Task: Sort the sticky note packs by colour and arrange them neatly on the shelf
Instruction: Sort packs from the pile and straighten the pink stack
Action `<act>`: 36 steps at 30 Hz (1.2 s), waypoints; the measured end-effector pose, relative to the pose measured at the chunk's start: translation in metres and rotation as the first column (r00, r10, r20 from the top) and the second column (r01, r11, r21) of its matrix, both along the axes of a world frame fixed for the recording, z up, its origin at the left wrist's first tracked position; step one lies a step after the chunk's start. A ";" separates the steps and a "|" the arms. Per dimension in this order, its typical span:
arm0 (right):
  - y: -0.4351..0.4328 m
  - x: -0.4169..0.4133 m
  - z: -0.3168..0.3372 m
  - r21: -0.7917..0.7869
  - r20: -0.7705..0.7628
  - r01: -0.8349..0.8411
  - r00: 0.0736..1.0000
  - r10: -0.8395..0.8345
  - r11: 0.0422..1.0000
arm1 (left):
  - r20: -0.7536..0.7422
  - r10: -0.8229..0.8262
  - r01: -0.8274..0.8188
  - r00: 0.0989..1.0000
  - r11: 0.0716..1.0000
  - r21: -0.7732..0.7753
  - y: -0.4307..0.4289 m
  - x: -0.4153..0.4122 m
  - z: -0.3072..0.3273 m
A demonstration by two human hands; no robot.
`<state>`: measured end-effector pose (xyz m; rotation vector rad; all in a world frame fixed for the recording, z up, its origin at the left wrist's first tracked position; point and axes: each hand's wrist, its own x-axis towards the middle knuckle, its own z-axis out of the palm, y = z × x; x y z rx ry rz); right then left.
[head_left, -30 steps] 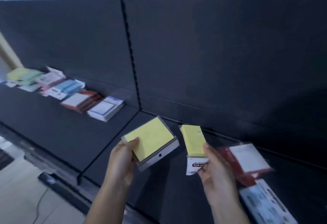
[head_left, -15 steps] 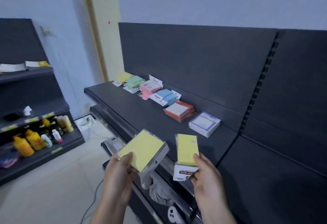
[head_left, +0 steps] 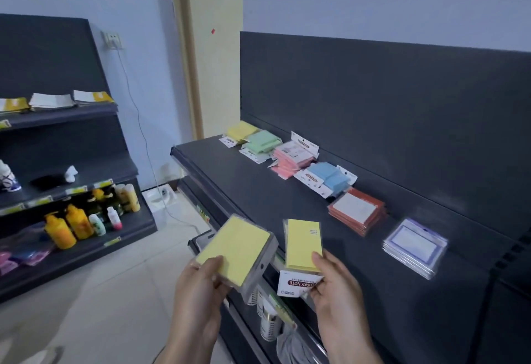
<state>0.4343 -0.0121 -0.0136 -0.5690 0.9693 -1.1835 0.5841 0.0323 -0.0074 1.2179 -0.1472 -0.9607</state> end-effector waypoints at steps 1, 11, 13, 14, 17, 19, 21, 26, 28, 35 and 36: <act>-0.011 0.007 -0.002 0.004 -0.002 0.000 1.000 0.000 1.000 | 0.007 -0.012 0.012 1.000 1.000 0.007 -0.011 0.006 -0.002; -0.139 0.083 0.008 -0.052 -0.028 -0.047 0.999 0.046 0.998 | 0.060 -0.016 0.016 0.998 1.000 -0.012 -0.135 0.082 0.015; -0.159 0.098 0.010 -0.069 -0.046 -0.055 0.998 0.052 0.996 | 0.066 -0.008 0.010 0.998 0.999 -0.031 -0.154 0.095 0.016; -0.168 0.105 0.010 -0.072 -0.055 -0.057 0.997 0.053 0.996 | 0.064 -0.011 0.013 0.998 0.999 -0.034 -0.163 0.102 0.015; -0.190 0.127 0.007 -0.073 -0.068 -0.079 0.995 0.074 0.994 | 0.034 -0.026 0.027 0.999 0.999 -0.029 -0.187 0.125 0.010; -0.208 0.142 0.007 -0.074 -0.079 -0.098 0.993 0.092 0.992 | 0.011 -0.030 0.030 0.999 0.999 -0.024 -0.208 0.143 0.007; -0.230 0.160 0.006 -0.076 -0.093 -0.100 0.991 0.093 0.992 | 0.007 -0.043 0.043 0.999 0.998 -0.036 -0.233 0.162 0.005; -0.295 0.214 0.003 -0.089 -0.117 -0.030 0.993 0.019 0.996 | -0.016 -0.145 0.144 0.989 0.987 -0.067 -0.308 0.224 -0.002; -0.325 0.238 0.002 -0.073 -0.129 0.001 0.992 -0.010 0.997 | -0.006 -0.203 0.202 0.979 0.977 -0.074 -0.341 0.249 0.000; -0.412 0.308 0.015 -0.064 -0.245 0.052 0.967 -0.067 0.997 | 0.078 -0.383 0.388 0.920 0.920 -0.057 -0.450 0.319 0.000; -0.423 0.316 0.017 -0.066 -0.260 0.060 0.963 -0.075 0.996 | 0.094 -0.406 0.412 0.909 0.910 -0.048 -0.463 0.324 -0.001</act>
